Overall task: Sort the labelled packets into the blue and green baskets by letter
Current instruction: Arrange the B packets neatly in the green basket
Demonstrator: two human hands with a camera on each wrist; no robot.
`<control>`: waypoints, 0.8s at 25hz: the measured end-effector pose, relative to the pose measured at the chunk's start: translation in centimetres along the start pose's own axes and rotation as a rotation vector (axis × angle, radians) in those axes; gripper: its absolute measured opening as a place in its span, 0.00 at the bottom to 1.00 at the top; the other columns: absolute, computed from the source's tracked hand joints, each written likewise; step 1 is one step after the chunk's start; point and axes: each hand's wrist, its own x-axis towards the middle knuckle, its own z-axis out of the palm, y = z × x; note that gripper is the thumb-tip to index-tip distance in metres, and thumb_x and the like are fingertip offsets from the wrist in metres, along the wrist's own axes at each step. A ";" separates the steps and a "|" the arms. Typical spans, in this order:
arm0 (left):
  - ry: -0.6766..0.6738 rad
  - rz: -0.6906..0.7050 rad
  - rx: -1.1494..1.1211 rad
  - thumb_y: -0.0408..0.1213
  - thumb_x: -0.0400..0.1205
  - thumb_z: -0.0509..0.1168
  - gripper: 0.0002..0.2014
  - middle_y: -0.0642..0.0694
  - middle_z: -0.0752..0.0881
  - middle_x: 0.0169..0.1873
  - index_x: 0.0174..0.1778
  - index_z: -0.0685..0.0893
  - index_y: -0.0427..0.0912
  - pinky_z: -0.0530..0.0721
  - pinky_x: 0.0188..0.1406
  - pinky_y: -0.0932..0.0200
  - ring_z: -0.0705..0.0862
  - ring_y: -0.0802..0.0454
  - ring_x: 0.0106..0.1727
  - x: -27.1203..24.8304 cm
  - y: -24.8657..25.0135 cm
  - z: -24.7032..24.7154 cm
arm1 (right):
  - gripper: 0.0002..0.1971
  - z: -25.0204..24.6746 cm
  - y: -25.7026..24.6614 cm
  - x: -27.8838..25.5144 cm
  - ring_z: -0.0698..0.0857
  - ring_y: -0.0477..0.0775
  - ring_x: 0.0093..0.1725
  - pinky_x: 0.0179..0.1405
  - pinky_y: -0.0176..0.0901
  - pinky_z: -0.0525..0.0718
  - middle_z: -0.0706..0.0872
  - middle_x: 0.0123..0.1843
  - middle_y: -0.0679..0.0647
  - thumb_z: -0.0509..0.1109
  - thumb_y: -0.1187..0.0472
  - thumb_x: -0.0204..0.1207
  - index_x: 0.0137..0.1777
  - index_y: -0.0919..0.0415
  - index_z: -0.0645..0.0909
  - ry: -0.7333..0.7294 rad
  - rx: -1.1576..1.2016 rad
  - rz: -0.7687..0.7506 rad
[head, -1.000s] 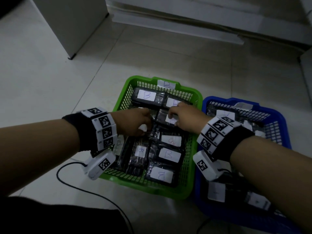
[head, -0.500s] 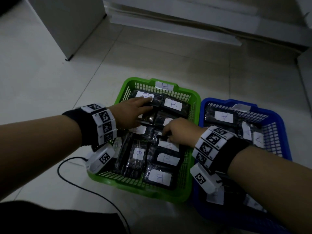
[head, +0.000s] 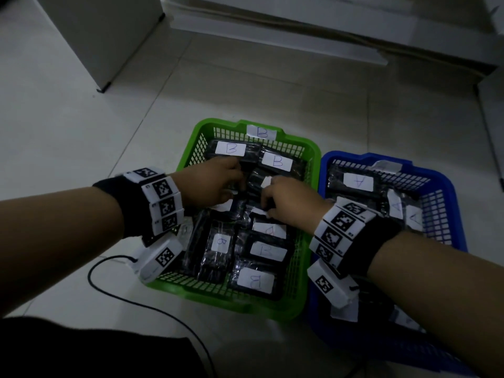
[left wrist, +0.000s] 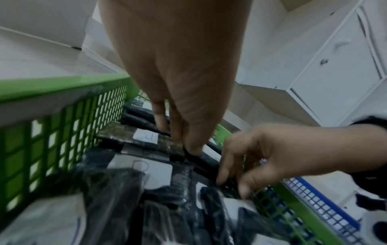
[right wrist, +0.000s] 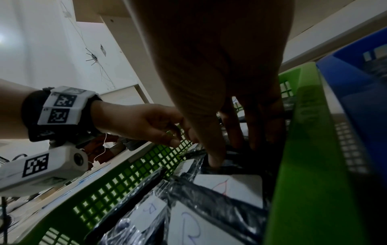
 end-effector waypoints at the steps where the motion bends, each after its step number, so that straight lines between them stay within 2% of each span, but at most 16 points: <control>1: -0.061 0.000 -0.052 0.35 0.78 0.67 0.13 0.46 0.82 0.58 0.59 0.84 0.45 0.79 0.60 0.56 0.81 0.49 0.57 -0.4 0.7 -0.1 | 0.15 0.3 -0.2 -0.2 0.81 0.59 0.58 0.44 0.42 0.77 0.80 0.58 0.56 0.76 0.58 0.71 0.57 0.57 0.84 -0.065 -0.039 -0.002; 3: -0.199 -0.057 -0.136 0.38 0.79 0.67 0.11 0.53 0.88 0.52 0.56 0.86 0.50 0.81 0.57 0.60 0.84 0.58 0.50 -1.0 2.4 0.1 | 0.19 1.0 -0.4 -0.5 0.83 0.59 0.57 0.43 0.44 0.79 0.82 0.58 0.57 0.77 0.54 0.69 0.59 0.58 0.81 -0.137 -0.128 0.009; 5: -0.268 -0.131 -0.240 0.42 0.77 0.69 0.10 0.56 0.90 0.49 0.55 0.87 0.52 0.82 0.55 0.63 0.85 0.63 0.47 -1.0 4.1 0.9 | 0.19 1.4 -0.5 -0.5 0.83 0.59 0.57 0.44 0.46 0.81 0.81 0.59 0.57 0.76 0.54 0.71 0.59 0.60 0.80 -0.138 -0.171 0.022; 8: -0.325 -0.178 -0.262 0.50 0.72 0.74 0.15 0.54 0.90 0.46 0.52 0.88 0.49 0.80 0.51 0.64 0.85 0.60 0.46 0.0 6.3 2.6 | 0.20 1.3 -0.5 -0.5 0.83 0.60 0.57 0.44 0.45 0.78 0.82 0.58 0.58 0.77 0.54 0.70 0.59 0.61 0.78 -0.159 -0.151 0.052; 11: -0.351 -0.155 -0.212 0.47 0.75 0.72 0.13 0.50 0.90 0.48 0.52 0.87 0.46 0.75 0.47 0.66 0.85 0.55 0.49 0.6 6.7 2.6 | 0.21 1.1 -0.1 -0.6 0.83 0.60 0.57 0.43 0.43 0.76 0.84 0.57 0.58 0.78 0.55 0.69 0.59 0.62 0.77 -0.170 -0.063 0.046; 14: -0.360 -0.215 -0.203 0.44 0.78 0.69 0.10 0.51 0.87 0.47 0.53 0.86 0.47 0.73 0.45 0.66 0.81 0.58 0.46 0.2 4.1 -0.2 | 0.16 0.4 0.4 -0.5 0.83 0.58 0.58 0.46 0.42 0.77 0.86 0.57 0.57 0.74 0.60 0.72 0.59 0.60 0.80 -0.130 0.026 0.044; 16: -0.373 -0.268 -0.161 0.43 0.80 0.67 0.08 0.52 0.86 0.46 0.52 0.85 0.47 0.73 0.40 0.67 0.81 0.57 0.47 -0.8 1.4 -2.6 | 0.18 0.2 0.3 -0.4 0.81 0.54 0.53 0.44 0.39 0.74 0.85 0.56 0.55 0.76 0.57 0.71 0.60 0.58 0.80 -0.152 0.078 0.058; 18: -0.347 -0.325 -0.059 0.40 0.81 0.65 0.08 0.50 0.86 0.50 0.55 0.84 0.47 0.74 0.45 0.63 0.81 0.54 0.50 -1.5 -1.0 -4.1 | 0.19 0.4 0.2 -0.7 0.78 0.49 0.48 0.44 0.36 0.72 0.85 0.54 0.53 0.78 0.56 0.70 0.60 0.57 0.81 -0.192 0.098 0.038; 20: -0.283 -0.388 0.026 0.39 0.81 0.64 0.11 0.47 0.86 0.55 0.59 0.83 0.48 0.76 0.53 0.59 0.82 0.50 0.53 -1.8 -2.3 -4.4 | 0.19 0.8 -0.4 -0.9 0.78 0.48 0.48 0.45 0.35 0.72 0.84 0.50 0.51 0.77 0.57 0.71 0.62 0.57 0.82 -0.251 0.064 -0.014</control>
